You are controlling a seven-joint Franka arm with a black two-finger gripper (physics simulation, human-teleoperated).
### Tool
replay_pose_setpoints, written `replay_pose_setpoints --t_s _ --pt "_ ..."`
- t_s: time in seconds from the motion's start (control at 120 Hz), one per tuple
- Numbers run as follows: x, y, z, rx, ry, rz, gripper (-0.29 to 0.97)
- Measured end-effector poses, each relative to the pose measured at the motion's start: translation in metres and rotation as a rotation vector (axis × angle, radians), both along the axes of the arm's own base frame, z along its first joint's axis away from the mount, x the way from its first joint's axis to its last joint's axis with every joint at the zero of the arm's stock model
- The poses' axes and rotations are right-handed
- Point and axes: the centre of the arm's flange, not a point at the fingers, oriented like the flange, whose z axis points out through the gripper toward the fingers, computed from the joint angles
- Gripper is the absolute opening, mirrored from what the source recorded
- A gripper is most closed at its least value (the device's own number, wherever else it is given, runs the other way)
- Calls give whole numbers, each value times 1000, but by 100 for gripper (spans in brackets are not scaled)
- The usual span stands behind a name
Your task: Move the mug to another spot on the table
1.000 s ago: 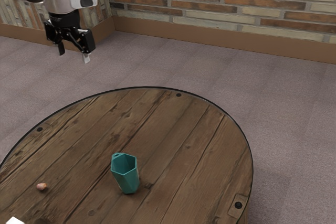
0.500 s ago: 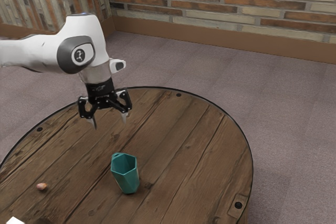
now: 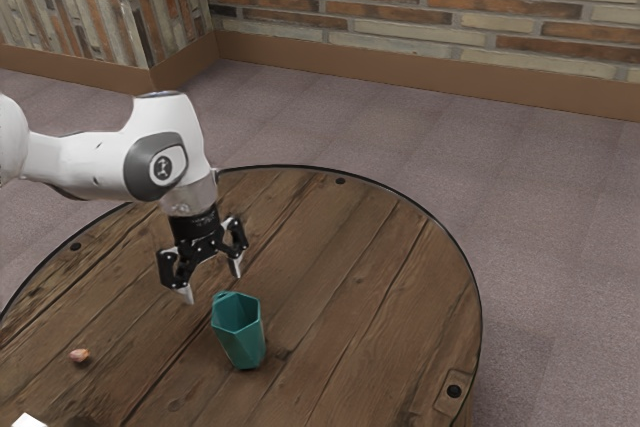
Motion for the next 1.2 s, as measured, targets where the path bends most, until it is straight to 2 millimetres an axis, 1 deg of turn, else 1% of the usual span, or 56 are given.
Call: replay_pose_setpoints --t_s 0.125,0.275,0.325,0.375,0.483,0.55,0.733,1.008,1.2 --pt "1 -1 -9 22 16 49 68" --pt "3 -19 -19 57 11 4 68" --pt "4 -21 -21 69 6 -17 68" --pt "5 -20 -24 77 4 -27 68" --pt "7 -10 -28 87 -2 -30 68" --pt "8 -8 -33 92 -4 -39 68" --pt "12 -12 -40 97 -24 -70 68" --pt "17 -17 -57 104 -42 -96 68" --pt "19 -23 -59 102 -61 -110 68"
